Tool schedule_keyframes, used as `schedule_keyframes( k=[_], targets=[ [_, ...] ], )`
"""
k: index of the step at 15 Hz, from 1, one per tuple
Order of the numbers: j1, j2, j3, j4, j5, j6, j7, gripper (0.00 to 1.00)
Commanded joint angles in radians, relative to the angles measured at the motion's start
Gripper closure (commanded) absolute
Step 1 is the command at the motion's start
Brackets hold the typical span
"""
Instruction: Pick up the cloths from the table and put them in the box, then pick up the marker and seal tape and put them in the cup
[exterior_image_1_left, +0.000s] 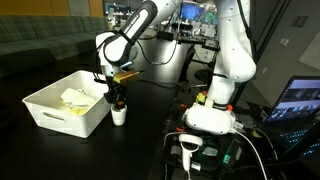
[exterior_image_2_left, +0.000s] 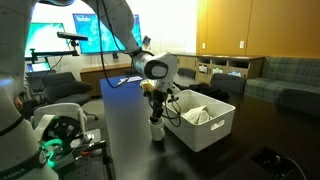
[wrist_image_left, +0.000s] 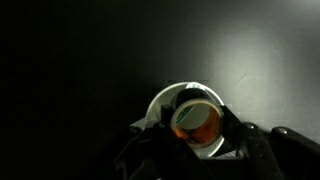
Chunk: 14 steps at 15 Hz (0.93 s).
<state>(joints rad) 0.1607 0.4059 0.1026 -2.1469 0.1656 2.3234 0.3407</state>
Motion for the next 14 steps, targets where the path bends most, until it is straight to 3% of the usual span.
schedule_keyframes(
  k=[1, 14],
  targets=[
    [0.003, 0.007, -0.005, 0.026, 0.018, -0.021, 0.014, 0.75],
    [-0.01, 0.029, -0.009, 0.077, 0.039, -0.06, 0.012, 0.75]
  ],
)
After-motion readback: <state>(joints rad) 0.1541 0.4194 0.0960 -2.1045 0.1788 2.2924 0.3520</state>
